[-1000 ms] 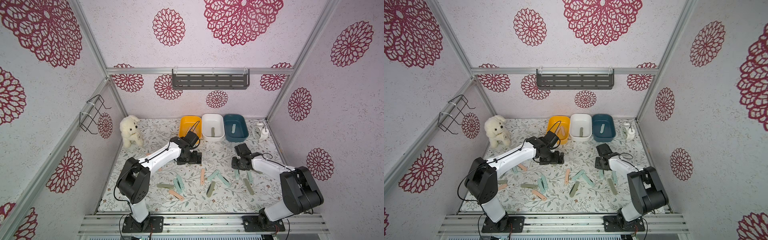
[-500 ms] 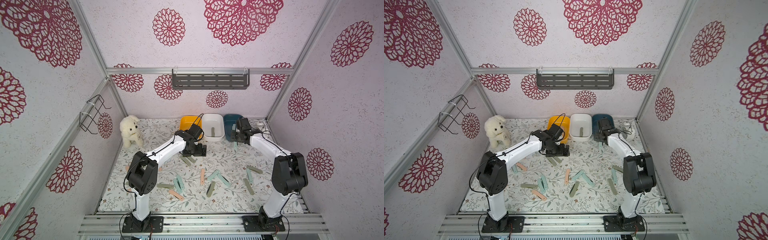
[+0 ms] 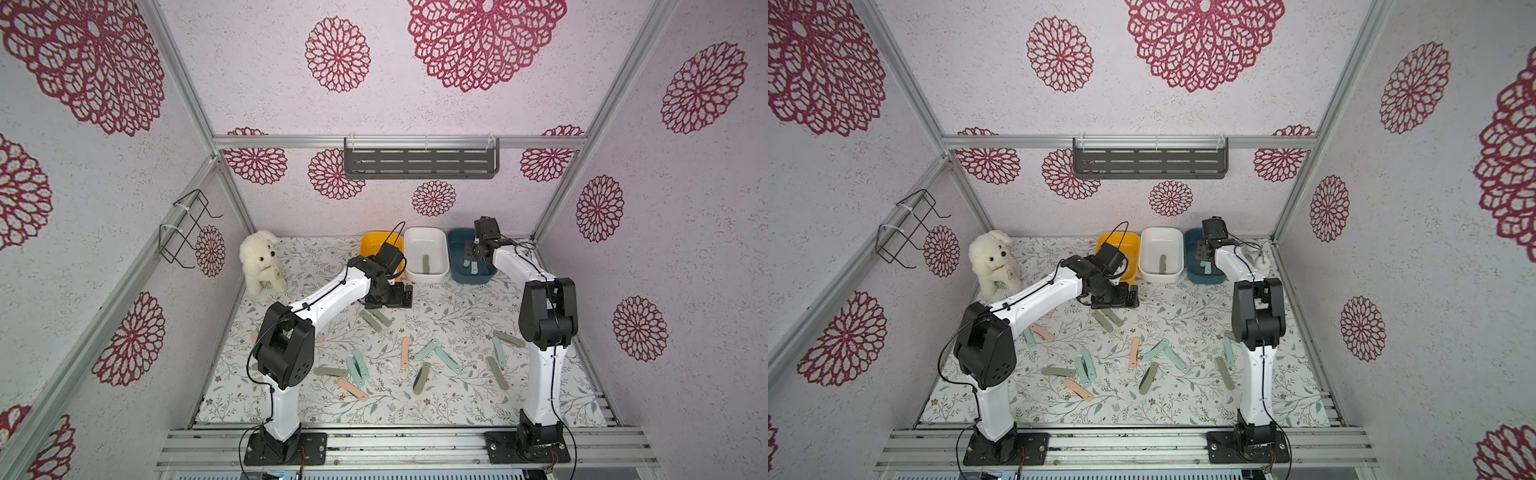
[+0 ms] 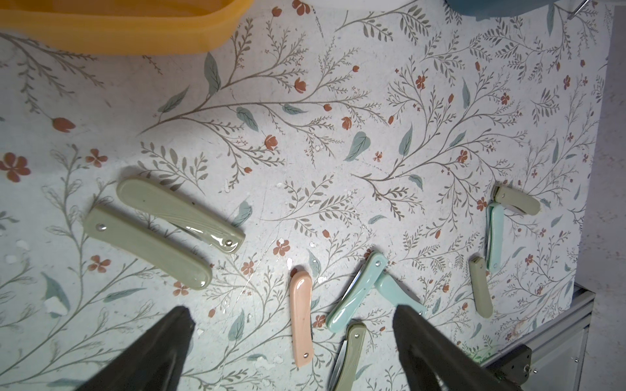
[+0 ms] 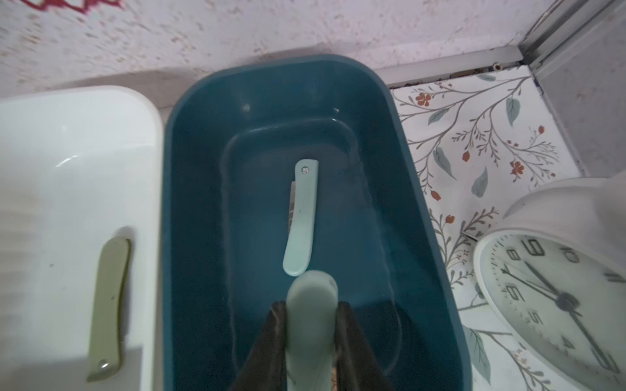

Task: Place the fruit knives into the storage box by color
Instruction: Place the fruit knife in the storage box, then pick up the fruit knife from the center of the board.

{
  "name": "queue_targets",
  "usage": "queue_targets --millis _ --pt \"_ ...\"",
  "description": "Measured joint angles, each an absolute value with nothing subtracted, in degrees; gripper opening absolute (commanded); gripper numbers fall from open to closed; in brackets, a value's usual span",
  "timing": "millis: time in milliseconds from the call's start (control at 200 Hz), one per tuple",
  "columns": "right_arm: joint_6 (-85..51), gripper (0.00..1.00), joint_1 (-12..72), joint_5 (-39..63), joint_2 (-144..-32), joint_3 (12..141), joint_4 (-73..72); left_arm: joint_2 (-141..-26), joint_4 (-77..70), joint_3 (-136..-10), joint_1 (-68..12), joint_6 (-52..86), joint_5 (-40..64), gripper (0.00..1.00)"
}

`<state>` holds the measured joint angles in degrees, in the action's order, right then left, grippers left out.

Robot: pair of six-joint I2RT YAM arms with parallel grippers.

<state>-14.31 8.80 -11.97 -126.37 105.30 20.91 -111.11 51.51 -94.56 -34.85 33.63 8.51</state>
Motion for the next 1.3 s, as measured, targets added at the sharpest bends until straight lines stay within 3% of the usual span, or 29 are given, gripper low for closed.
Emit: queue_targets --millis 350,470,585,710,1001,1156,1206,1301 --pt "-14.0 0.27 8.2 -11.1 -136.3 114.8 22.5 -111.1 51.7 -91.5 -34.7 35.1 6.7 0.97" --pt "-13.5 0.36 8.3 -10.2 -136.6 116.5 24.7 -111.1 51.2 -89.8 -34.5 37.1 6.2 0.97" --pt "-13.7 0.51 8.4 -9.6 -136.0 117.1 25.8 -111.1 50.0 -88.2 -34.4 39.7 5.7 0.97" --pt "-13.9 0.56 9.0 -8.7 -132.9 113.9 26.3 -111.1 50.2 -88.8 -34.3 40.8 4.4 0.97" --pt "-14.7 0.61 12.1 -7.9 -108.7 84.8 19.7 -110.9 50.4 -87.7 -34.1 44.8 -0.1 0.98" --pt "-15.8 0.82 17.1 -6.1 -96.1 67.9 14.7 -111.0 50.9 -88.1 -34.0 47.2 -2.5 0.91" --pt "-15.5 0.98 18.8 -5.6 -93.5 63.5 14.0 -111.4 50.9 -88.4 -33.9 47.8 -2.8 0.89" --pt "-15.7 0.99 22.0 -4.1 -90.4 57.0 13.2 -113.8 50.2 -89.4 -33.6 49.2 -2.7 0.84"
